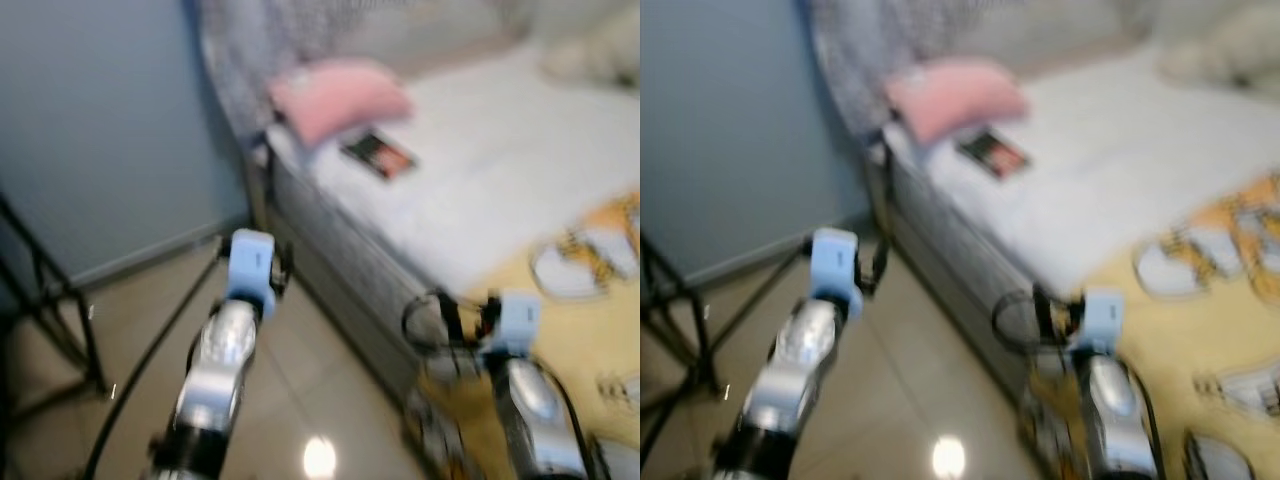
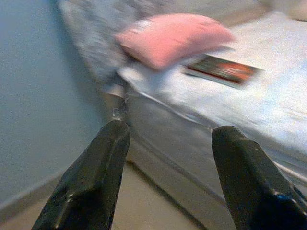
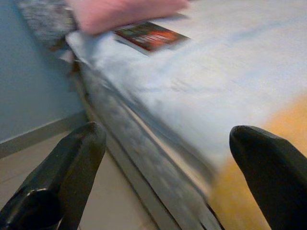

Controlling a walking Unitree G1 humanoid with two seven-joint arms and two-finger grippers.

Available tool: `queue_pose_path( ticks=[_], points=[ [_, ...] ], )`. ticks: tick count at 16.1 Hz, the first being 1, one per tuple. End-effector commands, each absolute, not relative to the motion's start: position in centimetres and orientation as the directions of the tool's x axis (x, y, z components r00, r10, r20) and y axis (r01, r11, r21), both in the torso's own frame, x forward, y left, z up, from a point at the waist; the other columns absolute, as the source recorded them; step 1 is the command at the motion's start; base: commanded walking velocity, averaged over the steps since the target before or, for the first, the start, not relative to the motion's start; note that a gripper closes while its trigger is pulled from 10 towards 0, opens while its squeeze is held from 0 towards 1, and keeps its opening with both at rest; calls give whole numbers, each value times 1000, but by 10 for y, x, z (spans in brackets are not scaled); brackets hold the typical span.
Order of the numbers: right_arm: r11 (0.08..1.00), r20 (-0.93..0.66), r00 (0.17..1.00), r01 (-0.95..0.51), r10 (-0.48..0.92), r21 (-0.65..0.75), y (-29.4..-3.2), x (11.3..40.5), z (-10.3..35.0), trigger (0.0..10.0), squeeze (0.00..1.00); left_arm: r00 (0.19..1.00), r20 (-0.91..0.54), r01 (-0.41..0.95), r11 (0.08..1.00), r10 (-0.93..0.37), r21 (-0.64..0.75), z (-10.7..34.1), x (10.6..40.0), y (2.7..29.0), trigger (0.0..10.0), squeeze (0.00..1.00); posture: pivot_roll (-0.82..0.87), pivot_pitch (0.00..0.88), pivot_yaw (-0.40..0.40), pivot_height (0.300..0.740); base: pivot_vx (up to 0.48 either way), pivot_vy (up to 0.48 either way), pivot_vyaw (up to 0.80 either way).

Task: Clean up the room

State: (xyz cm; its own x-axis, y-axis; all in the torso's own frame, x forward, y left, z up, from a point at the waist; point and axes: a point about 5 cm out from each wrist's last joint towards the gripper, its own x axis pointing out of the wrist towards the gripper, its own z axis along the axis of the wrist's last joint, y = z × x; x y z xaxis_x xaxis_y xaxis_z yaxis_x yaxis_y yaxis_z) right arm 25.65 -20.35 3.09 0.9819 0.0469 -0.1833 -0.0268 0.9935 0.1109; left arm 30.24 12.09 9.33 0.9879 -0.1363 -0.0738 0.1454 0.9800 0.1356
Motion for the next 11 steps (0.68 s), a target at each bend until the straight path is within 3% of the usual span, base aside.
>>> queue_pose_path(
  ticks=[1, 5, 8, 11],
  points=[
    [992, -152, 985, -64, 81, 113, -193, 262, 37, 10000, 0, 992, -85, 101, 985, -90, 140, 92, 305, 134, 10000, 0, 66, 0, -9, 740, 0, 0, 656],
    [989, -153, 985, -56, 77, 137, -199, 260, 36, 10000, 0, 992, -86, 105, 975, -89, 195, 91, 303, 133, 10000, 0, 54, 0, -3, 740, 0, 0, 633],
    [975, -153, 987, -11, 45, 220, -202, 259, 36, 10000, 0, 994, -81, 92, 976, -77, 199, 98, 306, 132, 10000, 0, 48, 0, 4, 740, 480, 0, 617],
    [978, -143, 988, -35, 66, 204, -198, 261, 38, 10000, 0, 992, -97, 103, 976, -86, 190, 94, 307, 131, 10000, 0, 44, 0, 9, 740, 480, 0, 606]
  ],
)
